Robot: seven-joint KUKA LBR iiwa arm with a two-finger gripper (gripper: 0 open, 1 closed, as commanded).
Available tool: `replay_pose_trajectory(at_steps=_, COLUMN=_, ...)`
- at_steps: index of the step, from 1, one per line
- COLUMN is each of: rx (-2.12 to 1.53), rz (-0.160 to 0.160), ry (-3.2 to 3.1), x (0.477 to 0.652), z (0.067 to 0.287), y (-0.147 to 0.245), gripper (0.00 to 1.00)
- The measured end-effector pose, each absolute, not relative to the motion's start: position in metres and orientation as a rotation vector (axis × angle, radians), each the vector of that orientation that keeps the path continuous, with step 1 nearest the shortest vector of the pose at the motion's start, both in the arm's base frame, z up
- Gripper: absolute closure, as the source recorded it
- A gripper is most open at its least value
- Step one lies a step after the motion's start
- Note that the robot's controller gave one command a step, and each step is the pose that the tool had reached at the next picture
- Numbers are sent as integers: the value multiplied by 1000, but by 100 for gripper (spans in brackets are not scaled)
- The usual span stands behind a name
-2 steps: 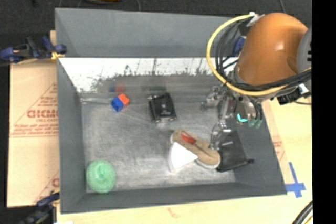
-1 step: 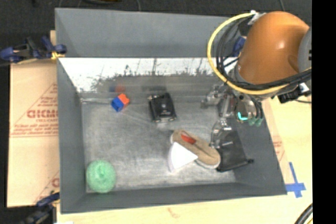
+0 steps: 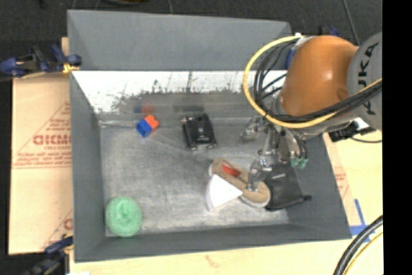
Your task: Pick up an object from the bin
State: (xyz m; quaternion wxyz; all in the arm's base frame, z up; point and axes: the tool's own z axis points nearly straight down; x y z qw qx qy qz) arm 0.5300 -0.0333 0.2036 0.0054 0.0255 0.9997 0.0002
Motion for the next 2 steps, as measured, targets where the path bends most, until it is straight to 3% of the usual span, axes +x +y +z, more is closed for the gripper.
replay_pose_trajectory(at_steps=1, rx=-31, rz=-1, ry=3134, x=527, z=80, y=-30, gripper=100)
replay_pose_trajectory(at_steps=2, rx=-32, rz=-1, ry=3134, x=527, z=80, y=-30, gripper=100)
